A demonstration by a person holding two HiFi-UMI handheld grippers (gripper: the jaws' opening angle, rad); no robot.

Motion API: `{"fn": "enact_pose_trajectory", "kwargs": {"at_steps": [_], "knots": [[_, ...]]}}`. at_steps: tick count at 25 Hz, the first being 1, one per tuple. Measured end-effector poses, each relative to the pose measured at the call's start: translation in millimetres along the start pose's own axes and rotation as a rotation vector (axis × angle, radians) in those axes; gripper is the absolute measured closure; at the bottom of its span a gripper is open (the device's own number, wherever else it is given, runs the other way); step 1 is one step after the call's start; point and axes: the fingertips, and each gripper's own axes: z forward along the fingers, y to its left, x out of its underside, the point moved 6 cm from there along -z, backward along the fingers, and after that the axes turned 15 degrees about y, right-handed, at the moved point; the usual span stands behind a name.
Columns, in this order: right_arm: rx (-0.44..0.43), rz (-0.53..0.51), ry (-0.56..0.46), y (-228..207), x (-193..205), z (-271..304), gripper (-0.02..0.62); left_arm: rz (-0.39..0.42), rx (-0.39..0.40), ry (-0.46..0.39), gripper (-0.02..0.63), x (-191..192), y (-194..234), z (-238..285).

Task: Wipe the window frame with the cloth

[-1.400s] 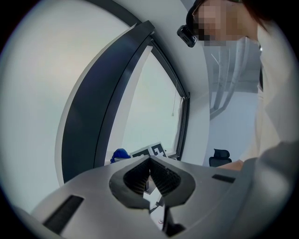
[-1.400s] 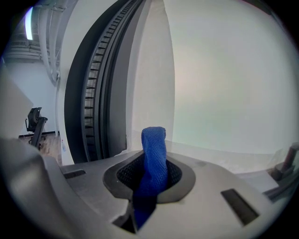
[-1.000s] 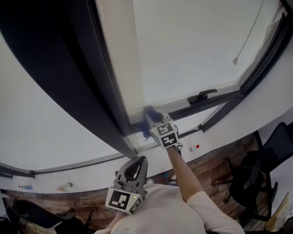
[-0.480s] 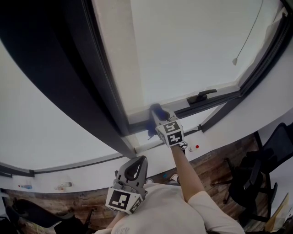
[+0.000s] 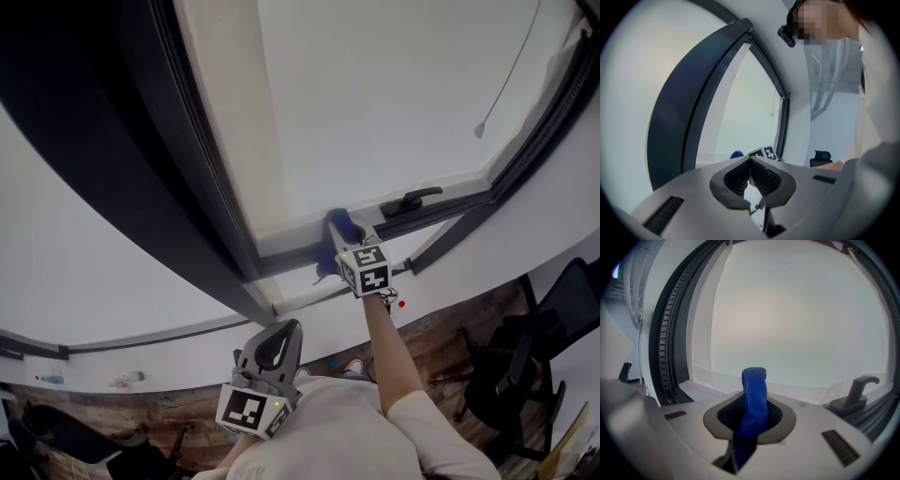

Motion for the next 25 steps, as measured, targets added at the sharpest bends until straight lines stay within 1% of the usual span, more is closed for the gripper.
{"fn": "enact_pose_trajectory", "kwargs": {"at_steps": [5, 16, 19, 25], "knots": [[0.006, 0.014, 0.011, -22.7, 7.0, -2.5, 0.534, 0.0, -0.007, 0.004, 0.597, -2.0, -7.0, 7.4], [0.055, 0.043, 0.004, -69.6, 18.0, -13.0, 0.534, -0.018, -0.005, -0.013, 0.597, -7.8, -27.8, 24.4], [0.075, 0.05, 0.006, -80.7, 21.1, -16.0, 0.534, -0.007, -0.011, 0.004, 0.597, -3.9, -29.6, 26.7], [0.117, 0.089, 0.005, -100.3, 28.0, -23.5, 0.534, -0.008, -0.017, -0.003, 0.597, -5.0, -32.2, 24.9]]}}
